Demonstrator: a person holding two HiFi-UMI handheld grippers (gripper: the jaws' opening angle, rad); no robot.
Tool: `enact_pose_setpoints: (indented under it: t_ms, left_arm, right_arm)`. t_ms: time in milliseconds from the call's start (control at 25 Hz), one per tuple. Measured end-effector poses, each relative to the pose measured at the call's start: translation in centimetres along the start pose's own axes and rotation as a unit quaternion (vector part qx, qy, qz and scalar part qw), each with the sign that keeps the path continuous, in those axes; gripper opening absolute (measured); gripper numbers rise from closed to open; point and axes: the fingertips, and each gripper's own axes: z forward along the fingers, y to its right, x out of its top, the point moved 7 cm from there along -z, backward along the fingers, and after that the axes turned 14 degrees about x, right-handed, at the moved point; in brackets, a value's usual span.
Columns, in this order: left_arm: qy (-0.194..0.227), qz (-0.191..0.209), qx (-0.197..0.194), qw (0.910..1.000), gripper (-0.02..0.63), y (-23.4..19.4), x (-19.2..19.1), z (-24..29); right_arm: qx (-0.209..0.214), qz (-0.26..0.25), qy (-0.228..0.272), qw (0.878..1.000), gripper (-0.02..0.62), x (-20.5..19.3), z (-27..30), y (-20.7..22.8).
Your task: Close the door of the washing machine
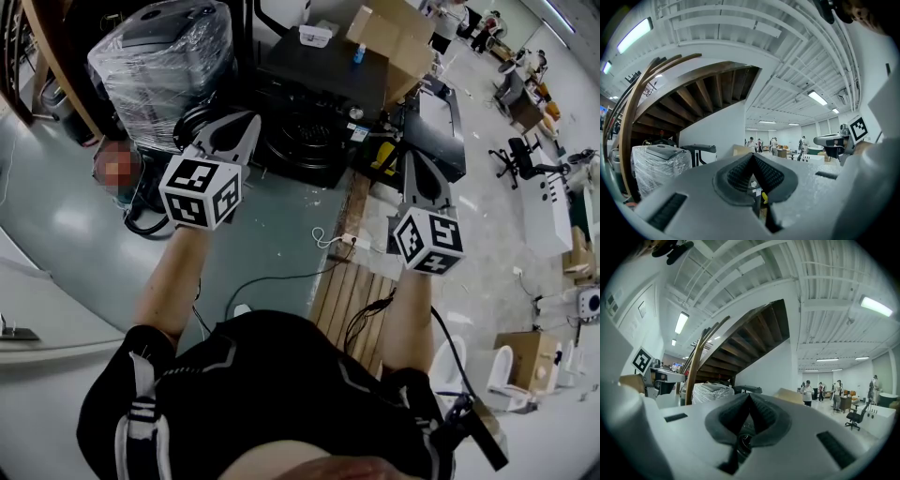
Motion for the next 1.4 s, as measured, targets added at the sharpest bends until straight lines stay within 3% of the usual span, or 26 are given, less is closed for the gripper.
enact_pose_setpoints:
  t_ms: [920,1240,1400]
  left_arm:
    - [0.005,-0.013,-0.024,0.9996,0.003,-9.9,-1.9,-0.2]
    - [-0.006,-0.010,-0.002,0.9999,0.003,-12.6,-3.7,2.9]
    - [-0.005,0.010,0.001,0.9999,0.003,-13.3,-3.8,6.4]
  right_arm:
    - [0.009,-0.008,-0.022,1.000,0.005,-0.5,8.7,-8.2]
    - [0.035,-0.014,-0.009,0.999,0.005,-1.1,13.8,-7.4]
    - [0.049,-0.003,-0.001,0.999,0.005,-2.0,17.8,-5.4]
